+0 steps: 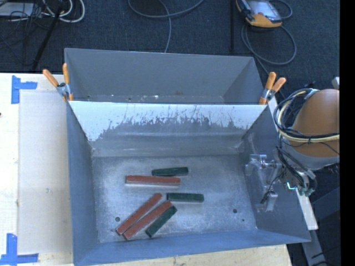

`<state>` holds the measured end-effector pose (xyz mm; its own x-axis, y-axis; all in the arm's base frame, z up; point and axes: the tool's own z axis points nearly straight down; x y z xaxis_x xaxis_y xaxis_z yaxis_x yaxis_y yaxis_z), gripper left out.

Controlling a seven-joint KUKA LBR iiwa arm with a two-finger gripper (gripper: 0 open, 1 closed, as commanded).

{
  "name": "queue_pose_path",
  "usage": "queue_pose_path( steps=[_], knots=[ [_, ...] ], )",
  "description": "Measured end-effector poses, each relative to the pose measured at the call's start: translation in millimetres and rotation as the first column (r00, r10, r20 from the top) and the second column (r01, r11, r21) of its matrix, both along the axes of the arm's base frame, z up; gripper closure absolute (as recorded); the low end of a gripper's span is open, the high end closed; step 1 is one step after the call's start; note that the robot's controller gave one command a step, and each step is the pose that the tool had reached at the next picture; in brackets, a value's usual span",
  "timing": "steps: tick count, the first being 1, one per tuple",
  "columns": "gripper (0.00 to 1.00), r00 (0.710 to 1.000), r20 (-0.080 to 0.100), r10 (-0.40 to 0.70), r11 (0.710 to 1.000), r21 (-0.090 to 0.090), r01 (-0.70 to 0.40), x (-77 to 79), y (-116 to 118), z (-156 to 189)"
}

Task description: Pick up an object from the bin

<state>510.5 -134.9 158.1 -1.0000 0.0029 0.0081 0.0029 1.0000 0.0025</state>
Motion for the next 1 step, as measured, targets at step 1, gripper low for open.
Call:
queue_pose_path(
  steps=[1],
  knots=[
    [0.00, 1.000, 0.007, 0.004, 1.000, -0.002, -0.004, 1.9, 0.3, 3.7]
  ],
)
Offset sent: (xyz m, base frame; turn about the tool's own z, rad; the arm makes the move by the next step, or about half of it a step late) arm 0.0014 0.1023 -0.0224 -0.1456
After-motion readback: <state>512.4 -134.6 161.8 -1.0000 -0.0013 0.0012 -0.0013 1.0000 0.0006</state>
